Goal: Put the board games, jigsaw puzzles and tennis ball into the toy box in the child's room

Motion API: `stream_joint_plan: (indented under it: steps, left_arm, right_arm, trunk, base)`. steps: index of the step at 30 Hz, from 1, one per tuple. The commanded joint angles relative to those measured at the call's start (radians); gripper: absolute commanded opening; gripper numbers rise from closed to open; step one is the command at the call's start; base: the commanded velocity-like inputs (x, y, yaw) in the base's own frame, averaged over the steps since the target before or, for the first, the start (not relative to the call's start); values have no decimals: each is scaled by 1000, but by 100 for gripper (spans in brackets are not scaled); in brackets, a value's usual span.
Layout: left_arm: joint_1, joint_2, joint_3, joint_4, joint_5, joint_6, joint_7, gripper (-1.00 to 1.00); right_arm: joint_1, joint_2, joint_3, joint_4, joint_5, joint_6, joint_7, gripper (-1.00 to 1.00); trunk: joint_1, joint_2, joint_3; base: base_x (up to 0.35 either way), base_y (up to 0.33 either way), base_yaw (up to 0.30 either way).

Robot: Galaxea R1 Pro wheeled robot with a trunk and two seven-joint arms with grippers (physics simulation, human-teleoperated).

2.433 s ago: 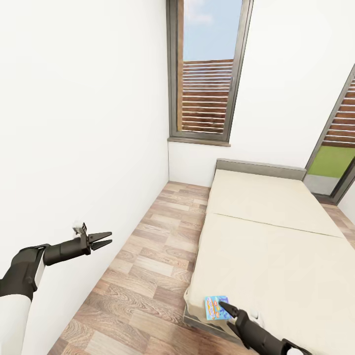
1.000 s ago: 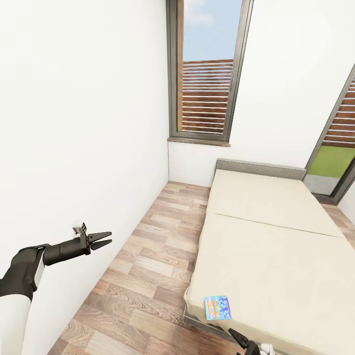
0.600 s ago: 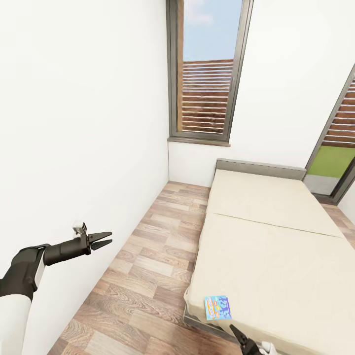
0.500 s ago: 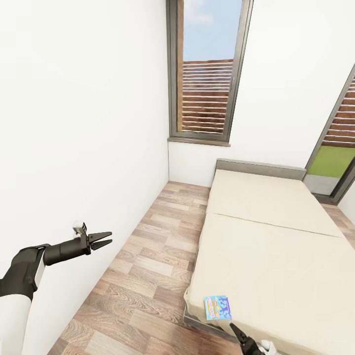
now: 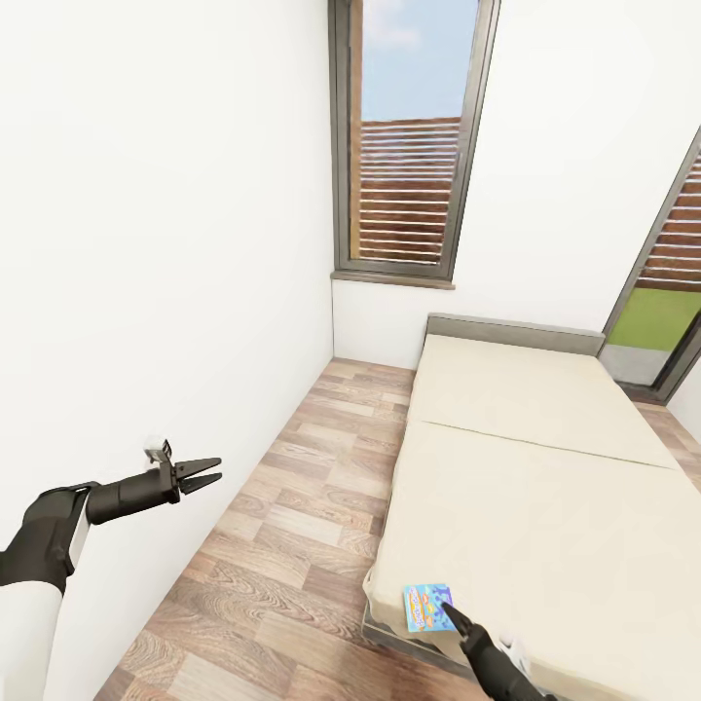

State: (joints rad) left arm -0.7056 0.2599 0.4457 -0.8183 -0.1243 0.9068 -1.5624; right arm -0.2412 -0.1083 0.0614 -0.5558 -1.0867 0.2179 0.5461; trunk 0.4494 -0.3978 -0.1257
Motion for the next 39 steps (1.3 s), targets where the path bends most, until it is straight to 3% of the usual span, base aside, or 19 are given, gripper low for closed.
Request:
stream_joint_plan:
  steps: [1,26,39]
  left_arm:
    - [-1,-1,3,-1,-11,10,-8,100]
    - [-1,-1,3,-1,-9,10,-8,100]
    - [-1,-1,2,-1,-9,10,-8,100]
  right_arm:
    - [-5,0,4,4,-10,7,1,100]
    - [-14,18,5,1,-9,15,3,100]
    - [-13,28,3,1,-10,6,3,100]
  trunk:
    - [1,-2,-2]
    - [1,-2,-2]
    - [43,-79,-37]
  base:
    - [0,0,0]
    - [0,0,0]
    - [0,0,0]
